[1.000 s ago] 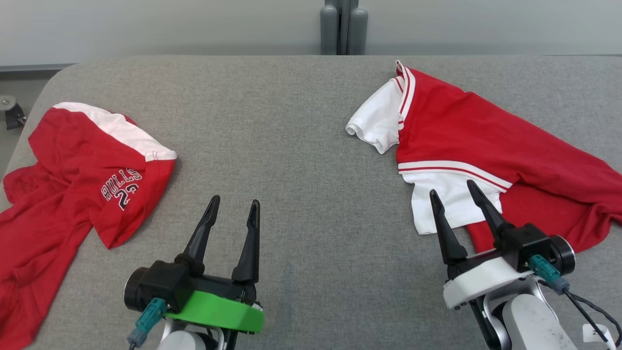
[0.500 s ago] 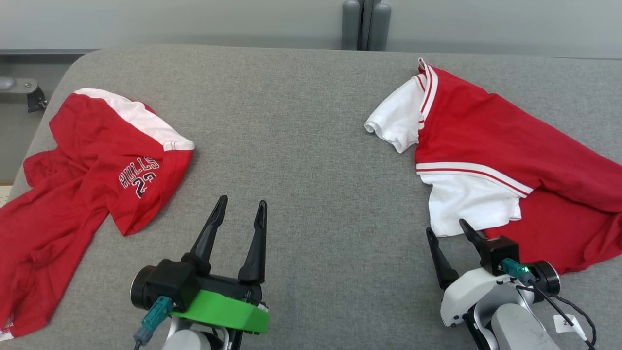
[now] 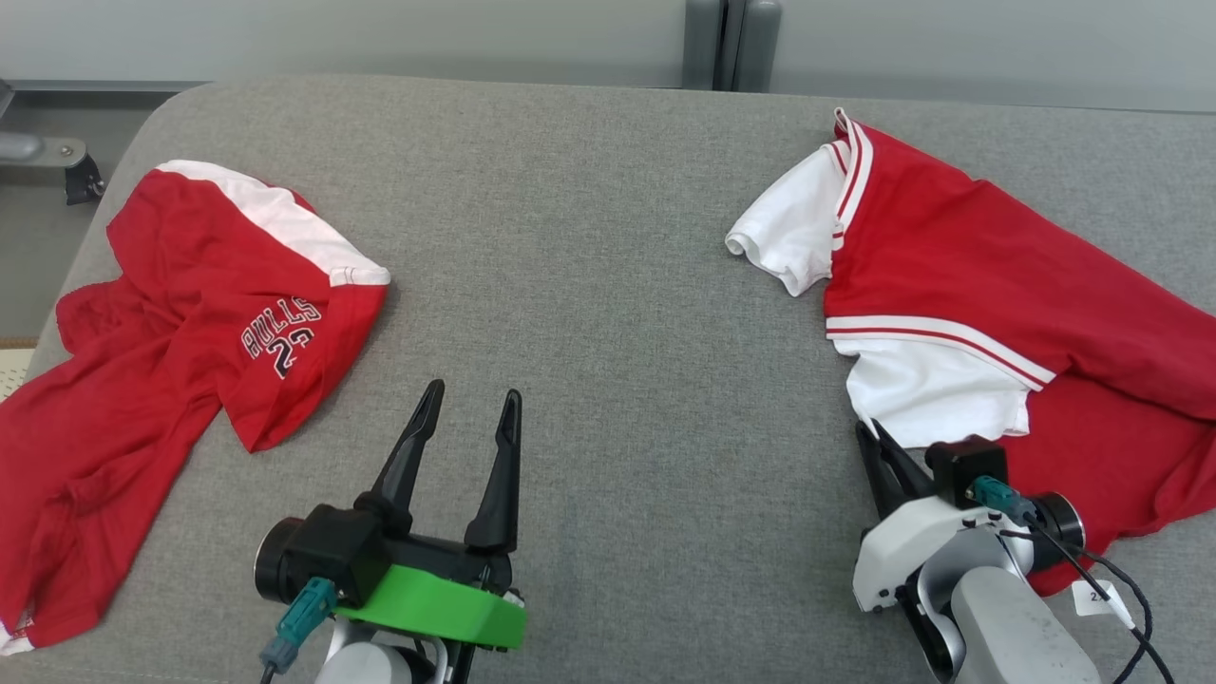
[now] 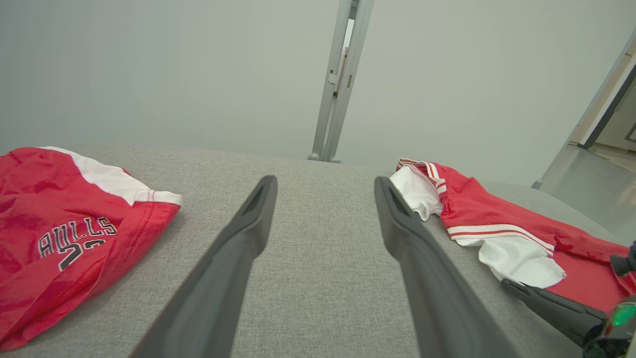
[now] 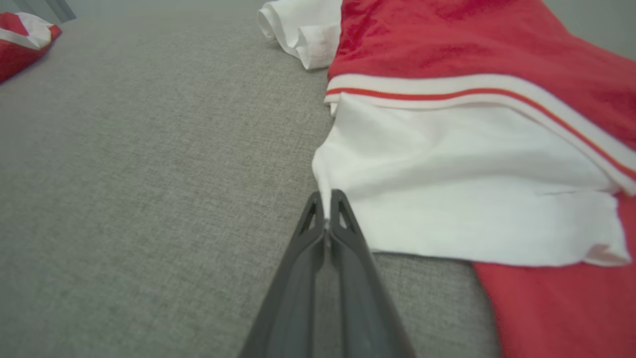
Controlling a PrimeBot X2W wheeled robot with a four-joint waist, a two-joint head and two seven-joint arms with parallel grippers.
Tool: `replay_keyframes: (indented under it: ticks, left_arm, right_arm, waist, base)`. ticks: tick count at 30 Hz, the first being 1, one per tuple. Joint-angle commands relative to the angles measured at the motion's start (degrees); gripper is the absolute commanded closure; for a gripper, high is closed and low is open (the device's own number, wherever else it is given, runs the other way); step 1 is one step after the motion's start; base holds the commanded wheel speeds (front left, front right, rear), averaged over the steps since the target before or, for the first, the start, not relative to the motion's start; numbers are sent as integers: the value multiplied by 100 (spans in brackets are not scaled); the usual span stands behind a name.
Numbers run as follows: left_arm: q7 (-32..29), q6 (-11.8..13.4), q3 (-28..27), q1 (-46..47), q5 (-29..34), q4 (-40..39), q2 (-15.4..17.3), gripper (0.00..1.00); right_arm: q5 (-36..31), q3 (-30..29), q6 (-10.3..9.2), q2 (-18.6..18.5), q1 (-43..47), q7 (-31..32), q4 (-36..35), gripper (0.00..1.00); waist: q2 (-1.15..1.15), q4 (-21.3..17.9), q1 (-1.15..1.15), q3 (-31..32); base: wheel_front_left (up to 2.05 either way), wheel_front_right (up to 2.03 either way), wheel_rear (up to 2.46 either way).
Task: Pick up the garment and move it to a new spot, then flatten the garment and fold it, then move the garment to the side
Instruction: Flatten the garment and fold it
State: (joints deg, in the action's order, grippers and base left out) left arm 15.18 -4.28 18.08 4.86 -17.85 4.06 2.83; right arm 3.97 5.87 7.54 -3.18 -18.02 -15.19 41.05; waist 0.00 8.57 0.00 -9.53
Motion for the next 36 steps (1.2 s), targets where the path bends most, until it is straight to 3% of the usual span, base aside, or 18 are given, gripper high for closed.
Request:
replay_keyframes:
  ticks: [1,5,11,17,21,28,36]
  left_arm:
    - [-4,13,-20,78,1,8,11,0]
    - [-4,19,-23,55,-2,28,11,0]
    - [-4,23,-8,-18,-18,44,11,0]
    - [-5,28,56,-117,-55,78,11,0]
    - [-4,35,97,-161,-71,66,11,0]
    - [-4,6,87,-125,-38,36,12,0]
    - [-4,-81,183,234,13,10,11,0]
  right_arm:
    - [50,60,-10,2,-81,4,-110,100]
    - [222,478,-9,10,-116,3,-635,100]
    - [850,1650,-9,-13,-328,3,-1792,100]
    - [1371,2353,-9,-341,-791,5,-2674,100]
    - [1465,2018,-9,-696,-1100,197,-2834,100]
    - [1304,797,-10,-1658,-1613,765,-2534,100]
    - [924,140,-10,-2862,-2835,1212,-1456,100]
  waist:
    - [0,-15,0,22]
    - [0,-50,0,103]
    - [0,-92,0,235]
    - [0,-48,0,392]
    - [0,19,0,429]
    - [0,177,0,270]
    - [0,287,0,-413]
  base:
    - [0,0,0]
    - [0,0,0]
    - [0,0,0]
    - [0,0,0]
    - [0,0,0]
    - [0,0,0]
    - [0,0,0]
